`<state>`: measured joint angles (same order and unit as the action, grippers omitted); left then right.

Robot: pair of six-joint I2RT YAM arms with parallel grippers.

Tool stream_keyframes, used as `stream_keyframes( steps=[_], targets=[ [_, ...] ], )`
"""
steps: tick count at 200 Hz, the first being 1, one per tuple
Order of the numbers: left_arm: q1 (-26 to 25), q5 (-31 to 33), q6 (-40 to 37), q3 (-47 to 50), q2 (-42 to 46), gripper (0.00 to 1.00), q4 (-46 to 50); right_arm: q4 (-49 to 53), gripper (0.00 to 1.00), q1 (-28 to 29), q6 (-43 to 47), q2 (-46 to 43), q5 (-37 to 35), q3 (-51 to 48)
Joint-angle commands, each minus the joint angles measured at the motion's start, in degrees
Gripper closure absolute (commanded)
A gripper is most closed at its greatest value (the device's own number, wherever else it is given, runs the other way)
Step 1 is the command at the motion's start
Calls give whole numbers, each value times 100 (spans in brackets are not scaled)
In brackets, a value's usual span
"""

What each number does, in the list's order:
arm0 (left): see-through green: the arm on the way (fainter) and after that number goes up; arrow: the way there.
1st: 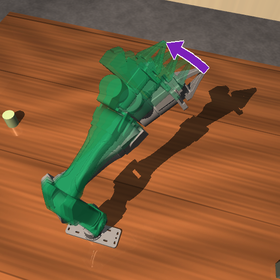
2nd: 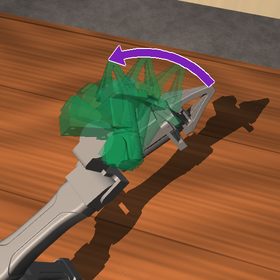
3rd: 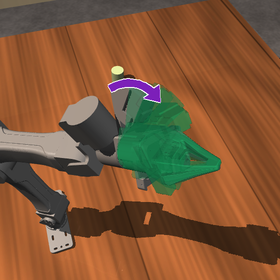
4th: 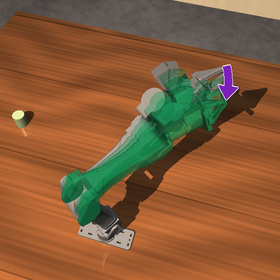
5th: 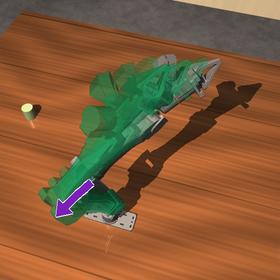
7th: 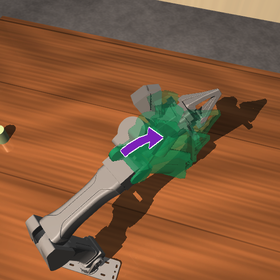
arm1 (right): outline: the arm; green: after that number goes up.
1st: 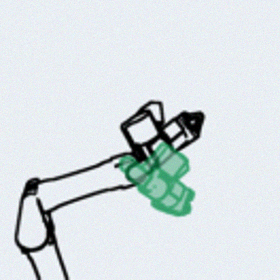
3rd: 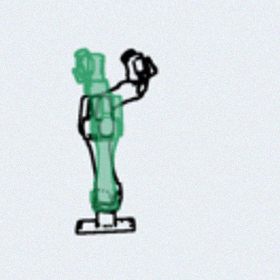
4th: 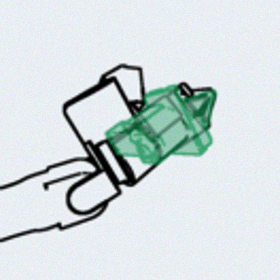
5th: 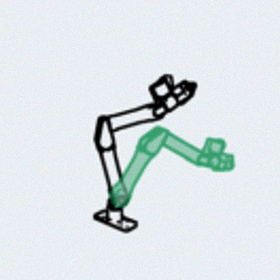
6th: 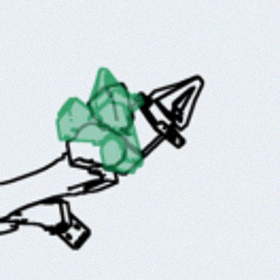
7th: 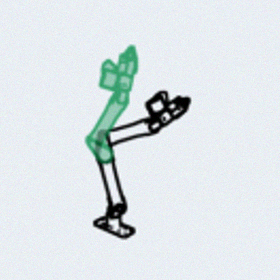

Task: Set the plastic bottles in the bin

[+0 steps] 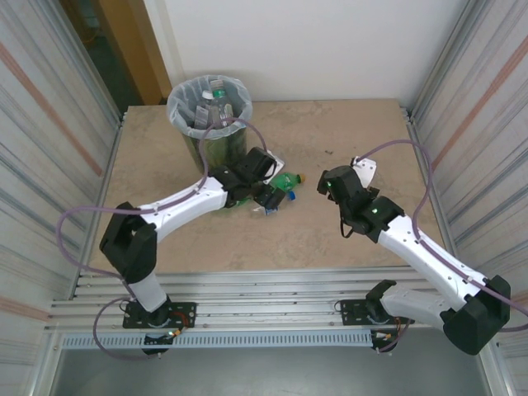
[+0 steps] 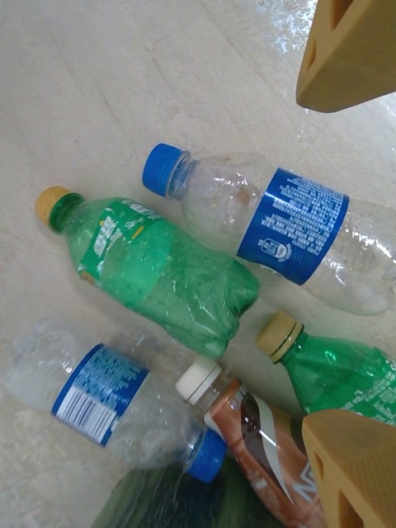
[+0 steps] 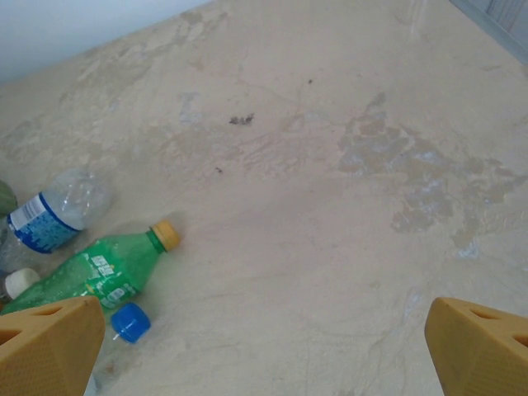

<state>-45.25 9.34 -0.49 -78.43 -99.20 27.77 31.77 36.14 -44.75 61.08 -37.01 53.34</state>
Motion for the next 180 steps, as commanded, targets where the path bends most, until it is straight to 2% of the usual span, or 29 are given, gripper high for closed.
stream_keyframes(
  steps=[1, 31, 79, 104, 118, 180],
  targets=[
    [-87, 243, -144, -363, -356, 8, 462, 189, 2, -86, -262, -149, 87, -32],
    [-218, 493, -159, -848, -845, 10, 774, 254, 2, -116, -292, -155, 114, -26],
    [-350, 544, -101, -1315, -1358, 17, 1115, 347, 2, -143, -368, -193, 107, -35],
    [-412, 629, -110, -1409, -1503, 18, 1191, 365, 2, -151, -376, -217, 99, -40],
    [-431, 618, -109, -1416, -1562, 23, 1189, 369, 2, -160, -369, -220, 89, -39],
    [-473, 529, -100, -1550, -1853, 31, 1226, 396, 2, -188, -372, -232, 83, -51]
  ],
)
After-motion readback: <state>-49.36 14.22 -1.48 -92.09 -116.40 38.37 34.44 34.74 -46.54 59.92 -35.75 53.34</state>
